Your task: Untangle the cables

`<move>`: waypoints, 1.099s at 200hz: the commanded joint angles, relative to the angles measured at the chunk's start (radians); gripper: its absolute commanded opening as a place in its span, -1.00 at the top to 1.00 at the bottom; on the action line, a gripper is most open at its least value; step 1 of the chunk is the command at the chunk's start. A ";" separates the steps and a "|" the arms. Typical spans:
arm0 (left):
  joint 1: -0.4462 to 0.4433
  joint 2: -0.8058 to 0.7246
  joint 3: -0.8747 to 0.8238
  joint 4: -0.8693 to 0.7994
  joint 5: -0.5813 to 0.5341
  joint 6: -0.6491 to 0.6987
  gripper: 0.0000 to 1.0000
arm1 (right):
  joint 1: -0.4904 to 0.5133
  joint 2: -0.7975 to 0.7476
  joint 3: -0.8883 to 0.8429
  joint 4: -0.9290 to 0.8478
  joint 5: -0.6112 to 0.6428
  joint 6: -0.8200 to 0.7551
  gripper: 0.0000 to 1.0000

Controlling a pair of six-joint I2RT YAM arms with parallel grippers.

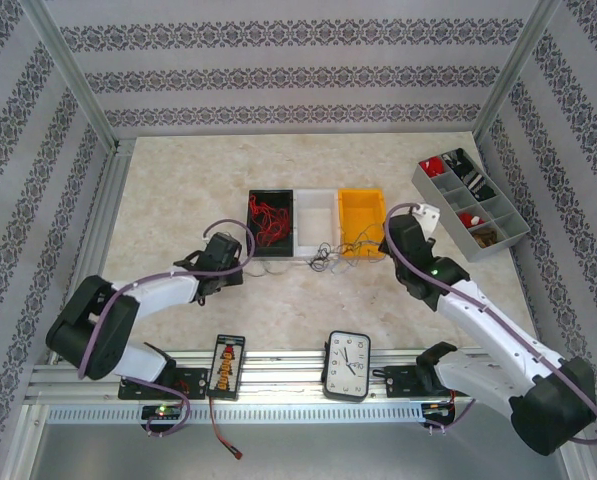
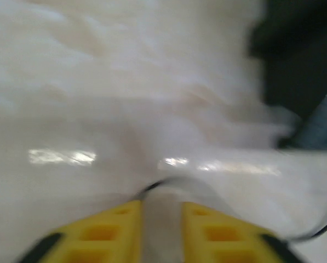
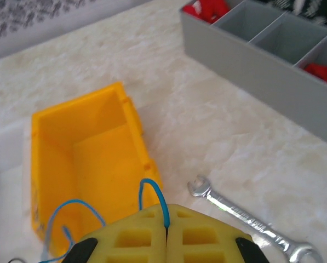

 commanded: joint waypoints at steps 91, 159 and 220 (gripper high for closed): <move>-0.222 0.039 0.208 0.112 0.348 0.437 -0.37 | 0.200 -0.086 -0.118 0.062 -0.333 -0.144 1.00; -0.299 0.442 0.484 0.167 0.472 0.473 0.00 | 0.115 -0.055 -0.107 0.060 -0.392 -0.125 1.00; -0.300 0.564 0.568 0.117 0.510 0.465 0.88 | 0.050 -0.105 -0.117 0.035 -0.377 -0.098 1.00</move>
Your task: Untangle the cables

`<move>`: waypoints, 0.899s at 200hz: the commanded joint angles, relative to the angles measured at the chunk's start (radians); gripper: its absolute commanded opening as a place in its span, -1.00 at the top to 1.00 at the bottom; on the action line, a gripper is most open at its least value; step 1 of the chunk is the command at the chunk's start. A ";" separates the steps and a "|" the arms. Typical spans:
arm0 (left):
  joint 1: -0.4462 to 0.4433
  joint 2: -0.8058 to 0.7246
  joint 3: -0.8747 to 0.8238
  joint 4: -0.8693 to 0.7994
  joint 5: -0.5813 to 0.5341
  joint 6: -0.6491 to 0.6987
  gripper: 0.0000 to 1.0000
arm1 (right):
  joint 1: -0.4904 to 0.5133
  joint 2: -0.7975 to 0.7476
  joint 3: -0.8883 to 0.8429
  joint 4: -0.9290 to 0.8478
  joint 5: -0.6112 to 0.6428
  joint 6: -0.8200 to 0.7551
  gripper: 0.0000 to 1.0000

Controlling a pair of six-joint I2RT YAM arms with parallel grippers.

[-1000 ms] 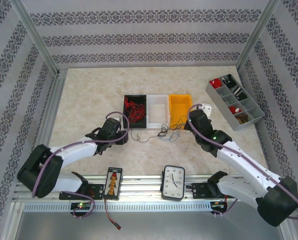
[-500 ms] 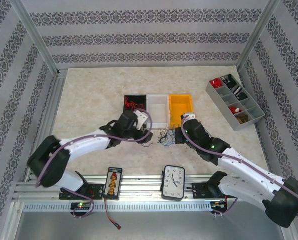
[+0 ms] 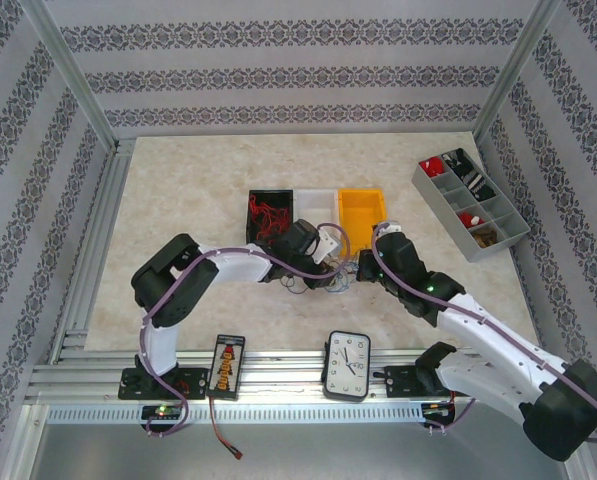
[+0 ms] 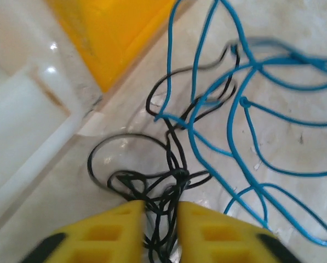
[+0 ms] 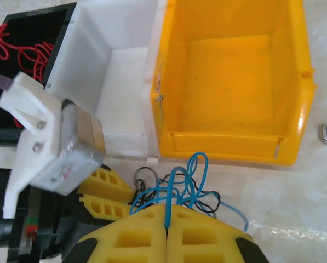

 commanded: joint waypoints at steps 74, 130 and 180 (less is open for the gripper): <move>0.032 -0.259 -0.270 -0.026 -0.463 -0.187 1.00 | -0.176 -0.061 0.006 -0.165 0.106 0.097 1.00; 0.244 -0.732 -0.600 -0.143 -0.678 -0.570 1.00 | -0.381 -0.017 -0.014 -0.246 0.123 0.143 1.00; 0.364 -0.902 -0.682 -0.153 -0.705 -0.670 1.00 | -0.515 0.023 -0.020 -0.207 0.000 0.088 1.00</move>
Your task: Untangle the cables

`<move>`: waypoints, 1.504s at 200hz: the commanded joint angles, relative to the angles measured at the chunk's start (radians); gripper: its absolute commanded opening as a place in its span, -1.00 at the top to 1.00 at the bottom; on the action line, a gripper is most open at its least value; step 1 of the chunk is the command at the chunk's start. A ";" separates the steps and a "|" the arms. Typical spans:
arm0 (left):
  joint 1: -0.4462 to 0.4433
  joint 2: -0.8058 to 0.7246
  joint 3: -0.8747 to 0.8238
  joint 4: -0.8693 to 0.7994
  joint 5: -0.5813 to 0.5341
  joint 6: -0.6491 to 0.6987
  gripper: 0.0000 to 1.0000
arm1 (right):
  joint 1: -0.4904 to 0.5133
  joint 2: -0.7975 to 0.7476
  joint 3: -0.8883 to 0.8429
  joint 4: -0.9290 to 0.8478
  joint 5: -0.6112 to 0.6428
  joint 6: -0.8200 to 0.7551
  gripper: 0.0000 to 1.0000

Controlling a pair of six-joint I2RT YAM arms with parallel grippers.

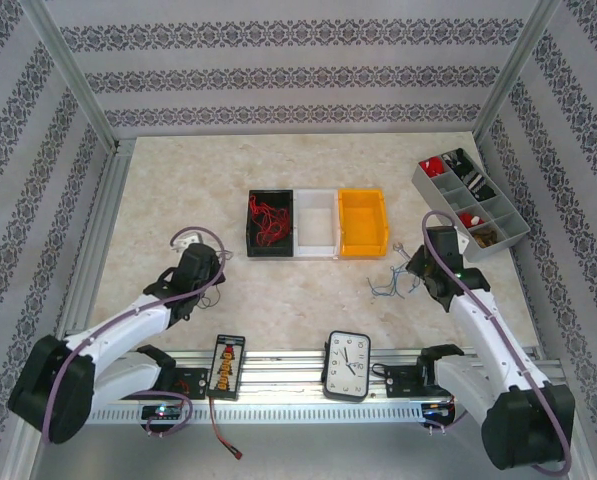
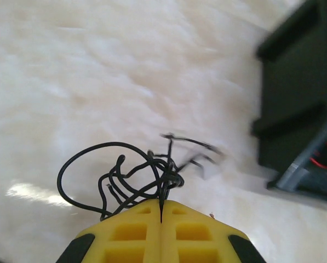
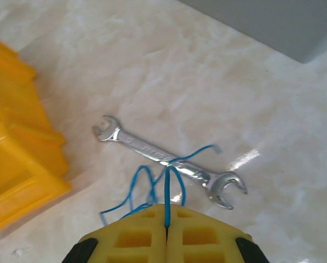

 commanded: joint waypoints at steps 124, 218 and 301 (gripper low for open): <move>-0.061 -0.034 0.166 0.054 0.321 0.381 -0.61 | 0.431 -0.003 0.093 0.229 -0.418 -0.196 1.00; -0.110 0.049 0.154 0.087 0.513 0.390 -0.57 | 0.478 0.369 0.257 0.309 -0.643 -0.154 1.00; -0.161 0.316 0.218 0.139 0.607 0.437 -0.50 | 0.486 0.554 0.262 0.328 -0.659 -0.148 1.00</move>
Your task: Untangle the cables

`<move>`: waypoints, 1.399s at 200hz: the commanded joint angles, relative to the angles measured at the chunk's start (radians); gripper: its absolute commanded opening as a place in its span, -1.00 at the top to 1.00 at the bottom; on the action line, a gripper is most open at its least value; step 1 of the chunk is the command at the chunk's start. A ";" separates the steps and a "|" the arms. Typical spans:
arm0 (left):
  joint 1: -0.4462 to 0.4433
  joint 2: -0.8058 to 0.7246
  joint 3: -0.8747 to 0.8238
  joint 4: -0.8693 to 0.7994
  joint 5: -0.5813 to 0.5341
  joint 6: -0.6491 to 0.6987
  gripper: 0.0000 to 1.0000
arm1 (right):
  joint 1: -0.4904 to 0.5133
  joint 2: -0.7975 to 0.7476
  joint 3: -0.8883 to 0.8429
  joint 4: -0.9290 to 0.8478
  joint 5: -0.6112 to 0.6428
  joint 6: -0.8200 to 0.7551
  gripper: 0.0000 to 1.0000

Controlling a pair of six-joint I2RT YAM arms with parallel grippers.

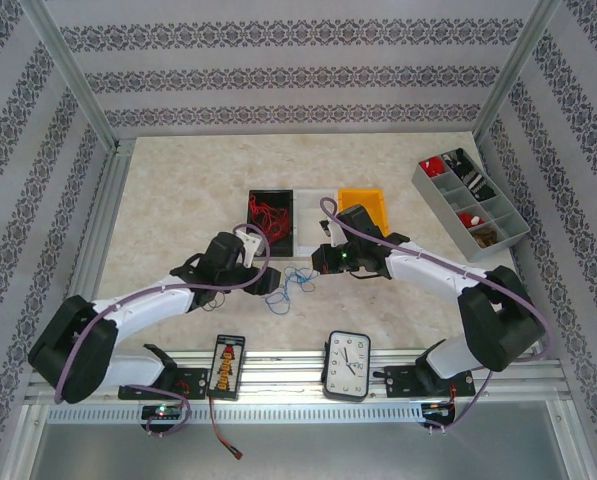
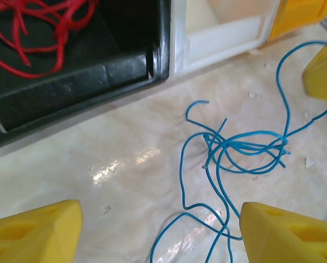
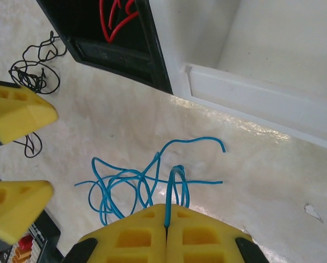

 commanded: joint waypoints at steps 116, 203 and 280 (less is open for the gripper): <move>-0.039 0.351 0.204 0.179 0.125 0.062 0.16 | -0.006 -0.029 -0.017 -0.003 -0.039 -0.018 1.00; -0.047 0.278 0.161 0.247 -0.080 -0.041 1.00 | -0.041 -0.116 -0.089 -0.011 0.031 0.011 1.00; 0.013 -0.400 -0.123 0.021 -0.912 -0.441 1.00 | -0.298 -0.365 -0.273 -0.135 0.447 0.226 1.00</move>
